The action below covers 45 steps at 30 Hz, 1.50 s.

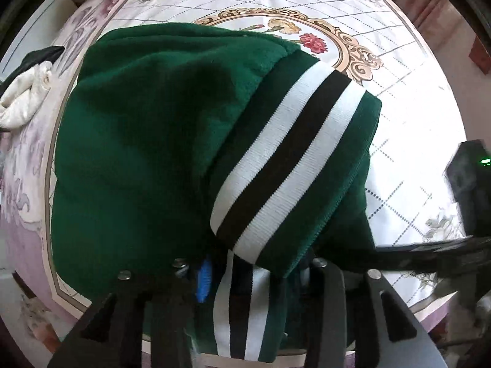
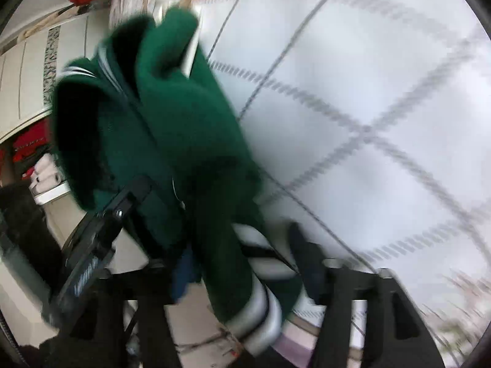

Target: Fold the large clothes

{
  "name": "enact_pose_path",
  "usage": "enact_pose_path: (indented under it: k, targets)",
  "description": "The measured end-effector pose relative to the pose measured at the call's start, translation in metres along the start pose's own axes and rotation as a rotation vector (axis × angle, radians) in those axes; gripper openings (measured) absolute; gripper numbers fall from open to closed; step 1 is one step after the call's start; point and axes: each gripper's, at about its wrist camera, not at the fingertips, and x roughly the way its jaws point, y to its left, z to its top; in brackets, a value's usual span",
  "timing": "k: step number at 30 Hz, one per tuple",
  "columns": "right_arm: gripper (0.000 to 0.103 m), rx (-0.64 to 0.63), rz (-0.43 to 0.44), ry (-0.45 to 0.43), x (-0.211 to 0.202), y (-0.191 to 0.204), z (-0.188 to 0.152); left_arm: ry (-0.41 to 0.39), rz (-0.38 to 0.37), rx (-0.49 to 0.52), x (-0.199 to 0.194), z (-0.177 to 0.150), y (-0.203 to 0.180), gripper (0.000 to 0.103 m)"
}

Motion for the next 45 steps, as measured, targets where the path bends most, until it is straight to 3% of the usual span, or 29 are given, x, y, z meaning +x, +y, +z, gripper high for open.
enact_pose_path:
  k: [1,3,4,8,10,13,16,17,18,19,21,23,26,29,30,33,34,36,38,41,45]
  targets:
    - [0.070,-0.003,-0.017,-0.038,-0.016,0.002,0.002,-0.001,-0.011,-0.010,-0.002,0.001,0.001,0.043]
    - [0.070,0.004,-0.003,-0.098,-0.038,0.011,0.008,-0.009,-0.070,-0.053,-0.010,0.006,0.009,0.068]
    - [0.070,0.000,0.028,-0.128,-0.047,0.018,0.013,-0.018,-0.092,-0.090,-0.016,0.008,0.014,0.071]
    - [0.078,-0.060,0.128,-0.185,-0.054,0.066,0.045,-0.117,-0.195,-0.259,-0.051,0.005,0.046,0.073]
    - [0.078,-0.114,0.110,-0.178,-0.040,0.093,0.054,-0.169,-0.219,-0.333,-0.067,0.002,0.067,0.073]
    - [0.079,-0.181,0.045,-0.118,-0.007,0.120,0.074,-0.238,-0.146,-0.404,-0.085,-0.007,0.100,0.073]
    - [0.078,-0.158,-0.039,-0.046,0.028,0.132,0.091,-0.235,-0.047,-0.443,-0.085,-0.016,0.132,0.073]
    - [0.064,-0.147,-0.056,-0.072,0.033,0.133,0.094,-0.235,-0.034,-0.451,-0.083,-0.021,0.135,0.073]
    - [0.039,-0.145,-0.065,-0.100,0.036,0.135,0.096,-0.230,-0.018,-0.464,-0.081,-0.026,0.144,0.073]
    - [0.031,-0.120,-0.067,-0.118,0.036,0.134,0.099,-0.226,-0.008,-0.480,-0.080,-0.032,0.155,0.073]
    - [0.019,-0.067,-0.067,-0.163,0.031,0.128,0.106,-0.209,0.026,-0.519,-0.077,-0.049,0.174,0.073]
    - [0.016,-0.072,-0.146,-0.227,0.022,0.131,0.118,-0.182,0.057,-0.564,-0.067,-0.072,0.187,0.073]
    - [0.016,-0.088,-0.222,-0.253,0.020,0.141,0.150,-0.122,0.086,-0.624,-0.050,-0.107,0.200,0.073]
    - [0.023,-0.155,-0.322,-0.256,0.009,0.164,0.176,-0.051,0.087,-0.680,-0.020,-0.129,0.214,0.073]
    - [0.038,-0.152,-0.325,-0.253,-0.002,0.171,0.174,-0.030,0.072,-0.701,-0.011,-0.137,0.215,0.073]
    - [0.070,-0.147,-0.303,-0.292,-0.026,0.183,0.151,0.045,0.019,-0.773,0.023,-0.150,0.217,0.073]
    - [0.074,-0.141,-0.302,-0.304,-0.037,0.177,0.135,0.069,-0.004,-0.792,0.034,-0.151,0.217,0.073]
    - [0.076,-0.131,-0.271,-0.301,-0.046,0.165,0.108,0.094,-0.027,-0.813,0.049,-0.151,0.216,0.073]
    - [0.076,-0.096,-0.220,-0.243,-0.032,0.147,0.092,0.104,-0.017,-0.809,0.059,-0.149,0.217,0.073]
    - [0.076,-0.045,-0.266,-0.215,-0.013,0.124,0.080,0.105,-0.024,-0.808,0.066,-0.149,0.221,0.077]
    - [0.076,-0.034,-0.272,-0.258,-0.002,0.123,0.075,0.092,-0.038,-0.839,0.072,-0.151,0.230,0.089]
